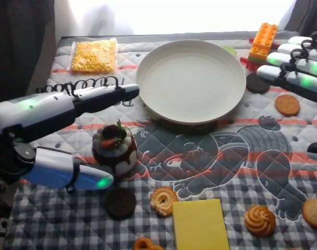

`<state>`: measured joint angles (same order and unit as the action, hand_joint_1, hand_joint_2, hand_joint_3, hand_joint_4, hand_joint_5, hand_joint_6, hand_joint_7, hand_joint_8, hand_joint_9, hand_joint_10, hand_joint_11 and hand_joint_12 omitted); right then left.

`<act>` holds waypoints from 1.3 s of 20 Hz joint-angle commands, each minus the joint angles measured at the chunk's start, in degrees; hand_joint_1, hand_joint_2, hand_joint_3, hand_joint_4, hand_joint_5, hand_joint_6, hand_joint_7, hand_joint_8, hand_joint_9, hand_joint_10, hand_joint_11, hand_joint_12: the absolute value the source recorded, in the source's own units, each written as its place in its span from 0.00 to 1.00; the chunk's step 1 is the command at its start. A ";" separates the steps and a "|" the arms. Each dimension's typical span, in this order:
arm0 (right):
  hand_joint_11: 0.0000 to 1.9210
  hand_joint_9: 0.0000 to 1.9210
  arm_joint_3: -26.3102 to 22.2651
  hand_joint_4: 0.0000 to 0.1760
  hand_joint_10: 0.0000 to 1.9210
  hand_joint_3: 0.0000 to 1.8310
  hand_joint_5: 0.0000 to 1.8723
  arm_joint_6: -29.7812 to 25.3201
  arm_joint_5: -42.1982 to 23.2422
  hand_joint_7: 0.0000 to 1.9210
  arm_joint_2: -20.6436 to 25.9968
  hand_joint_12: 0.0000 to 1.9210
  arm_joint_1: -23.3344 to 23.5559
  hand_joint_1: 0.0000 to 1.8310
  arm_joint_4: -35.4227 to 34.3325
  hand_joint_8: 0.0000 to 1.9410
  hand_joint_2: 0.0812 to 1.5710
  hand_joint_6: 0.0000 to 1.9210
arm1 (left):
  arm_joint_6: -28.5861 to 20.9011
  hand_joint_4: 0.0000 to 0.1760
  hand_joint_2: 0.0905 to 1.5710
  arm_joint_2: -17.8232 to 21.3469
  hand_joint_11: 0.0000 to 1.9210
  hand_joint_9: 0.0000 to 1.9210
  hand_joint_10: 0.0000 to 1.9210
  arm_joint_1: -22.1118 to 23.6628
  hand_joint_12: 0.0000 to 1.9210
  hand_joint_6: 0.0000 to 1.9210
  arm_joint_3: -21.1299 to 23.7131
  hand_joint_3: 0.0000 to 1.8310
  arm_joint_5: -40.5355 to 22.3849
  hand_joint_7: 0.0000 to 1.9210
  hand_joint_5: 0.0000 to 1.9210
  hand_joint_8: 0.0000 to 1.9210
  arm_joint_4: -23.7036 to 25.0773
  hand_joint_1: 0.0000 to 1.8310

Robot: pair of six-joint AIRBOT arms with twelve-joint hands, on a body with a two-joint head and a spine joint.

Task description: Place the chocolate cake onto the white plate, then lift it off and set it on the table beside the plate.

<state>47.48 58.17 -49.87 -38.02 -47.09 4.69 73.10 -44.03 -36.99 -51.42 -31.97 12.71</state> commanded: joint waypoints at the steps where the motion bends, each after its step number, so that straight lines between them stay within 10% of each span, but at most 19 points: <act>1: 0.00 0.00 0.31 0.00 0.00 0.02 0.00 -0.05 -6.74 0.00 0.19 0.00 0.38 0.46 -0.96 0.00 0.69 0.00 | -0.29 0.81 0.63 -0.07 0.00 0.00 0.00 0.90 0.00 0.00 -0.25 0.01 -4.80 0.00 0.00 0.00 -0.78 0.44; 6: 0.00 0.00 0.32 0.00 0.00 0.01 0.00 -0.05 -6.74 0.00 0.20 0.00 0.38 0.44 -1.00 0.00 0.69 0.00 | -0.29 0.86 0.64 -1.14 0.00 0.00 0.00 2.41 0.00 0.00 -1.11 0.01 -1.70 0.00 0.00 0.00 0.42 0.47; 10: 0.01 0.00 0.31 0.00 0.00 0.01 0.00 -0.05 -6.74 0.00 0.17 0.00 0.29 0.43 -1.14 0.00 0.70 0.00 | -0.29 0.71 0.66 -3.01 0.02 0.00 0.00 4.66 0.01 0.01 -2.59 0.01 2.43 0.01 0.02 0.00 2.03 0.49; 12: 0.01 0.00 0.31 0.00 0.00 0.01 0.00 -0.05 -6.74 0.00 0.12 0.01 0.21 0.44 -1.19 0.00 0.70 0.00 | -0.29 0.74 0.69 -4.61 0.00 0.02 0.00 6.34 0.38 0.00 -3.68 0.00 5.22 0.02 0.02 0.00 3.27 0.48; 14: 0.01 0.00 0.31 0.00 0.00 0.01 0.00 -0.05 -6.74 0.00 0.10 0.01 0.20 0.44 -1.20 0.00 0.70 0.00 | -0.23 0.74 0.69 -5.31 0.00 0.01 0.00 6.63 0.36 0.00 -4.23 0.00 6.43 0.02 0.03 0.00 3.70 0.49; 16: 0.02 0.00 0.31 0.00 0.00 0.00 0.00 -0.05 -6.74 0.00 0.09 0.02 0.17 0.45 -1.21 0.00 0.69 0.00 | 0.59 0.66 0.69 -6.12 0.00 0.05 0.06 7.03 0.61 0.00 -4.79 0.00 8.35 0.06 0.06 0.00 3.90 0.51; 17: 0.00 0.00 0.31 0.00 0.00 0.00 0.00 -0.05 -6.74 0.00 0.09 0.04 0.14 0.44 -1.23 0.00 0.69 0.00 | 1.42 0.61 0.70 -6.32 0.00 0.00 0.32 7.23 0.75 0.01 -4.81 0.00 9.17 0.12 0.13 0.01 3.89 0.52; 20: 0.00 0.00 0.31 0.00 0.00 0.00 0.00 -0.05 -6.74 0.00 0.09 0.14 0.05 0.45 -1.34 0.00 0.69 0.00 | 2.96 0.58 0.71 -6.80 0.00 0.00 0.52 7.49 0.87 0.04 -4.79 0.00 11.18 0.16 0.19 0.04 3.95 0.56; 22: 0.00 0.00 0.31 0.00 0.00 0.00 0.00 -0.05 -6.74 0.00 0.08 0.23 0.01 0.44 -1.39 0.00 0.70 0.00 | 3.02 0.46 0.70 -6.92 0.00 0.00 0.69 7.36 0.94 0.36 -4.83 0.00 11.73 0.06 0.13 0.46 4.07 0.60; 24: 0.00 0.00 0.31 0.00 0.00 0.00 0.00 -0.05 -6.74 0.00 0.02 0.30 -0.09 0.44 -1.51 0.00 0.70 0.00 | 3.05 0.39 0.72 -7.35 0.03 0.03 0.79 7.10 0.95 0.64 -5.20 0.00 11.79 0.04 0.06 0.66 4.03 0.63; 26: 0.00 0.00 0.31 0.00 0.00 0.00 0.00 -0.05 -6.75 0.00 -0.04 0.24 -0.22 0.45 -1.60 0.00 0.71 0.00 | 3.07 0.00 0.71 -8.13 0.16 0.12 0.94 6.86 1.00 0.75 -5.83 0.00 11.83 0.09 0.15 0.86 3.42 0.70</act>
<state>47.57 58.13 -49.84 -38.26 -47.53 4.10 76.27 -52.18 -30.30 -57.23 -15.38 16.47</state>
